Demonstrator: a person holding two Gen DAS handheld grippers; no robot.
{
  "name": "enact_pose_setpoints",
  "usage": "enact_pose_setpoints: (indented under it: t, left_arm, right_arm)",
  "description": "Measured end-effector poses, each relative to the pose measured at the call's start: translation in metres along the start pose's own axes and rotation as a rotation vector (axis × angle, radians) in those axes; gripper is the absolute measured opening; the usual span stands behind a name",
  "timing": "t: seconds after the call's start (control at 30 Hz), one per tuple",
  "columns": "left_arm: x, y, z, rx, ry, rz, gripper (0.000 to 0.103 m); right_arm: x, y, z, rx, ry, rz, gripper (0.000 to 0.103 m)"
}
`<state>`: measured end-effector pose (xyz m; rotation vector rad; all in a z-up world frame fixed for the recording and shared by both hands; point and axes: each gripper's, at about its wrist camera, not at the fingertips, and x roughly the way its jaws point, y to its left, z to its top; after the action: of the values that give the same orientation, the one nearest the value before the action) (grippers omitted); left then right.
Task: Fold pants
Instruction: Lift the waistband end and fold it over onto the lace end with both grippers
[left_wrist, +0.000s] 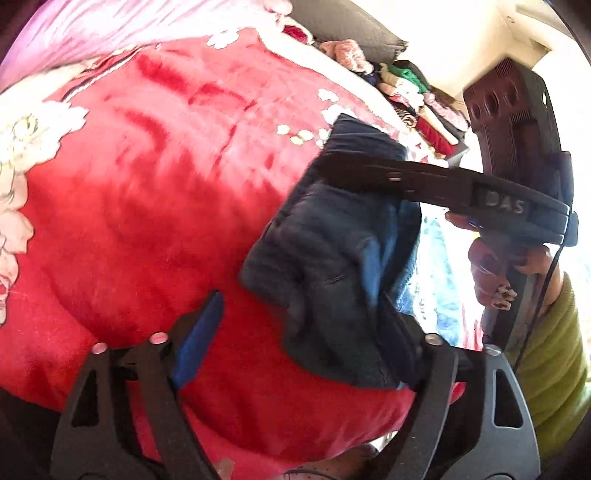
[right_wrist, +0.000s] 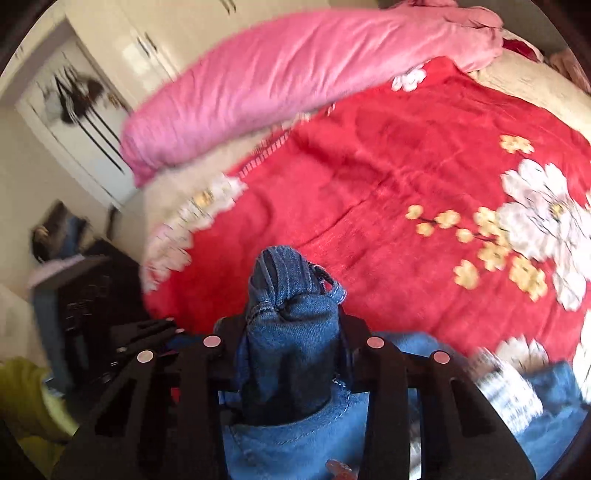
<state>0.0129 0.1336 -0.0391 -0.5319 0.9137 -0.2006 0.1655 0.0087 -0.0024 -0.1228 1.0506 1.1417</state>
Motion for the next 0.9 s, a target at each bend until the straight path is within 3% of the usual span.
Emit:
enact_pose_setpoints:
  t: [0.13,0.27,0.33,0.37,0.4,0.43,0.53,0.63,0.73,0.83,0.9]
  left_arm:
    - [0.009,-0.016,0.007,-0.005,0.01,-0.048,0.091]
    - [0.027,-0.036,0.016,-0.02,0.033,-0.142,0.091]
    - [0.034,-0.048,0.019,-0.034,0.047,-0.21,0.09]
    - [0.036,-0.054,0.019,-0.04,0.052,-0.244,0.084]
    - [0.035,-0.063,0.02,-0.04,0.047,-0.28,0.074]
    - [0.033,-0.072,0.02,-0.023,0.038,-0.288,0.074]
    - [0.03,-0.113,0.011,0.106,0.032,-0.298,0.074]
    - [0.039,-0.147,-0.007,0.228,0.082,-0.3,0.074]
    - [0.06,-0.169,-0.025,0.292,0.158,-0.3,0.075]
    - [0.076,-0.183,-0.043,0.34,0.213,-0.26,0.077]
    - [0.082,-0.187,-0.049,0.371,0.223,-0.224,0.078]
  right_arm:
    - [-0.037,-0.013,-0.009,0.035,-0.077,0.066,0.035]
    - [-0.066,-0.028,-0.021,0.082,-0.15,0.106,0.035]
    - [-0.08,-0.035,-0.029,0.094,-0.178,0.119,0.041]
    - [-0.088,-0.039,-0.035,0.107,-0.198,0.125,0.05]
    - [-0.097,-0.045,-0.042,0.13,-0.227,0.131,0.066]
    - [-0.107,-0.052,-0.05,0.153,-0.257,0.127,0.074]
    - [-0.136,-0.079,-0.085,0.241,-0.314,0.068,0.078]
    - [-0.15,-0.099,-0.12,0.339,-0.3,-0.026,0.081]
    - [-0.156,-0.109,-0.146,0.42,-0.291,-0.008,0.081]
    - [-0.15,-0.11,-0.153,0.442,-0.262,-0.021,0.082]
    - [-0.141,-0.109,-0.151,0.44,-0.206,-0.096,0.081]
